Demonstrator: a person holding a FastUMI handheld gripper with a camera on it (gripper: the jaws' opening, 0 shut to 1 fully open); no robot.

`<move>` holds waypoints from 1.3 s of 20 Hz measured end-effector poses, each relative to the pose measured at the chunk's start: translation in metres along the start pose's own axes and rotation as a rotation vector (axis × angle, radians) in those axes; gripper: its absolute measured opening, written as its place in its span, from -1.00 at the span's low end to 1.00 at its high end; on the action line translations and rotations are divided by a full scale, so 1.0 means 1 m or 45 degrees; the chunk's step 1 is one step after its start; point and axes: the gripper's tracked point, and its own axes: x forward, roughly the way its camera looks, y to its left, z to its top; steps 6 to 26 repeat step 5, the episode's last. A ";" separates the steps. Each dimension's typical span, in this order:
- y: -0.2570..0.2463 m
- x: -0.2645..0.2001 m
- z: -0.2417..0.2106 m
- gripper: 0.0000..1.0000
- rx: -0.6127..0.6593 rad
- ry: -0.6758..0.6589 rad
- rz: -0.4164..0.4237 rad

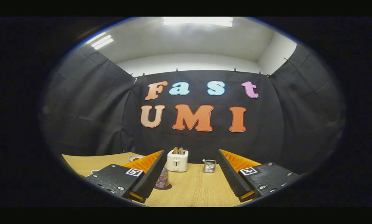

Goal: Take the bottle from table, then pour the juice into the cup, finally place the bottle on the coaster

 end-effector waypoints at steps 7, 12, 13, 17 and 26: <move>0.005 -0.001 0.005 0.94 0.001 -0.024 0.003; 0.005 -0.001 0.005 0.94 0.001 -0.024 0.003; 0.005 -0.001 0.005 0.94 0.001 -0.024 0.003; 0.005 -0.001 0.005 0.94 0.001 -0.024 0.003; 0.005 -0.001 0.005 0.94 0.001 -0.024 0.003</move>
